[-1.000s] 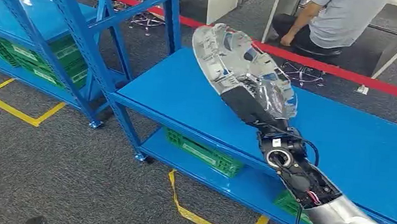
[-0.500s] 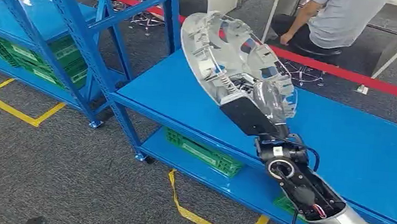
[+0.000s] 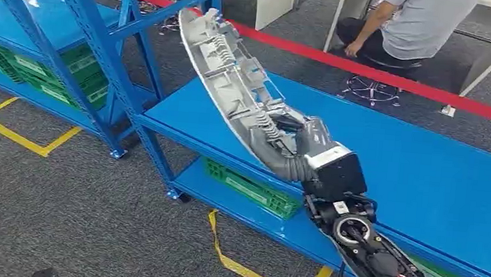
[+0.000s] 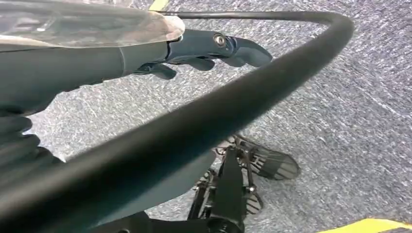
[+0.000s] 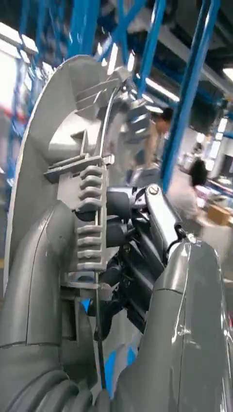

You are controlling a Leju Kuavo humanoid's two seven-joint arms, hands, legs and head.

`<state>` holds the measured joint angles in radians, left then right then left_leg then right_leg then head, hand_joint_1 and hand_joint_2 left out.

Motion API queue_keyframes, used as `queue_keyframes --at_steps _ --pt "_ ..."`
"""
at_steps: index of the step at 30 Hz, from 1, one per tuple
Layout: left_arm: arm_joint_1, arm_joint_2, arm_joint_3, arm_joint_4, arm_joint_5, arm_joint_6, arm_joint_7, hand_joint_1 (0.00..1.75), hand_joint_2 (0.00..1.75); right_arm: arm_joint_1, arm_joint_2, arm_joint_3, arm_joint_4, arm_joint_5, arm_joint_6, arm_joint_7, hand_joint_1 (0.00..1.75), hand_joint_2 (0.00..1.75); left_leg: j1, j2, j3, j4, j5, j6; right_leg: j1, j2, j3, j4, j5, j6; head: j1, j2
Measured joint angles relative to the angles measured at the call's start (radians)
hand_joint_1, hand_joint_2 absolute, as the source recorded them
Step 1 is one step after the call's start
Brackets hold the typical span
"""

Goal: Take the parts from the cabinet and place them on the table.

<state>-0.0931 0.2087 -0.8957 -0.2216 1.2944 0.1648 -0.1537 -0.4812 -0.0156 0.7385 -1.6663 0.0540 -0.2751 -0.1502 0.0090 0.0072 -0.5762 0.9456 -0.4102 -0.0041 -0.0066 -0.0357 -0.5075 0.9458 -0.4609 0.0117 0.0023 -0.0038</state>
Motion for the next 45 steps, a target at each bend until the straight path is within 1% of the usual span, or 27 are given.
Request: queue_keyframes --at_steps 2,5,6,8,10,16,20,23,26,30,38,45 --pt "0.0 0.0 0.0 0.0 -0.004 0.0 0.002 0.0 1.75 0.006 0.0 0.0 -0.006 -0.121 0.06 -0.059 1.75 1.75 0.0 0.0 0.0 0.0 0.0 0.0 0.0 0.0 0.0 0.0 0.0 0.0 0.0 0.0" --pt "0.0 0.0 0.0 0.0 -0.01 -0.003 0.005 0.0 1.75 0.017 0.0 0.0 -0.008 -0.364 0.198 -0.185 1.75 1.75 0.0 0.0 0.0 0.0 0.0 0.0 0.0 0.0 0.0 0.0 0.0 0.0 0.0 0.0" --pt "-0.001 0.0 0.0 0.0 -0.012 -0.003 0.005 0.0 1.75 0.02 0.0 0.0 -0.007 -0.441 0.258 -0.225 1.75 1.75 0.0 0.0 0.0 0.0 0.0 0.0 0.0 0.0 0.0 0.0 0.0 0.0 0.0 0.0" --pt "-0.001 0.0 0.0 0.0 -0.019 -0.005 0.005 0.0 1.75 0.025 0.0 0.002 -0.002 -0.562 0.36 -0.278 1.75 1.75 0.0 0.0 0.0 0.0 0.0 0.0 0.0 0.0 0.0 0.0 0.0 0.0 0.0 0.0" --pt "-0.001 0.0 0.0 0.0 -0.022 -0.006 0.005 0.0 1.75 0.03 0.003 0.005 0.006 -0.634 0.43 -0.311 1.75 1.75 0.0 0.0 0.0 0.0 0.0 0.0 0.0 0.0 0.0 0.0 0.0 0.0 -0.001 0.0" --pt "-0.001 -0.002 0.0 0.0 -0.036 -0.012 0.005 0.0 1.75 0.049 0.008 0.008 0.031 -0.763 0.551 -0.342 1.75 1.75 0.0 0.0 0.0 0.0 0.0 0.0 0.0 0.0 0.001 0.0 -0.001 0.0 -0.001 0.0" --pt "-0.001 -0.003 0.0 0.0 -0.038 -0.011 0.005 0.0 1.75 0.052 0.015 0.008 0.05 -0.797 0.607 -0.347 1.75 1.75 0.0 0.0 0.0 0.0 0.0 0.0 0.0 0.0 0.001 0.0 -0.001 0.0 -0.001 0.0" --pt "-0.001 -0.003 0.0 0.0 -0.037 -0.006 0.005 0.0 1.75 0.053 0.023 0.008 0.065 -0.798 0.628 -0.343 1.75 1.75 0.0 0.0 0.0 0.0 0.0 0.0 0.0 0.0 0.001 0.0 0.0 0.0 0.0 0.0" --pt "-0.001 -0.003 0.0 0.0 -0.034 -0.003 0.01 0.0 1.75 0.059 0.039 0.014 0.085 -0.783 0.666 -0.337 1.75 1.75 0.0 0.0 0.0 0.0 0.0 0.0 0.0 0.0 0.001 0.0 -0.001 0.0 0.0 0.0" --pt "-0.002 -0.003 0.0 0.0 -0.033 -0.003 0.013 0.0 1.75 0.065 0.066 0.046 0.116 -0.752 0.688 -0.337 1.75 1.75 0.0 0.0 0.0 0.0 -0.001 -0.001 0.001 0.0 0.001 0.0 -0.002 -0.002 -0.002 0.0" --pt "-0.003 -0.005 0.0 0.0 -0.037 -0.002 0.012 0.0 1.75 0.068 0.103 0.132 0.183 -0.702 0.743 -0.311 1.75 1.75 0.0 0.0 0.0 -0.001 -0.001 -0.001 0.002 0.0 0.001 0.0 -0.002 -0.002 -0.001 0.0" --pt "-0.003 -0.005 0.0 0.0 -0.038 -0.002 0.013 0.0 1.75 0.068 0.119 0.172 0.217 -0.694 0.767 -0.298 1.75 1.75 0.0 0.0 0.0 -0.001 -0.001 -0.001 0.002 0.0 0.001 0.0 -0.002 -0.002 -0.001 0.0"
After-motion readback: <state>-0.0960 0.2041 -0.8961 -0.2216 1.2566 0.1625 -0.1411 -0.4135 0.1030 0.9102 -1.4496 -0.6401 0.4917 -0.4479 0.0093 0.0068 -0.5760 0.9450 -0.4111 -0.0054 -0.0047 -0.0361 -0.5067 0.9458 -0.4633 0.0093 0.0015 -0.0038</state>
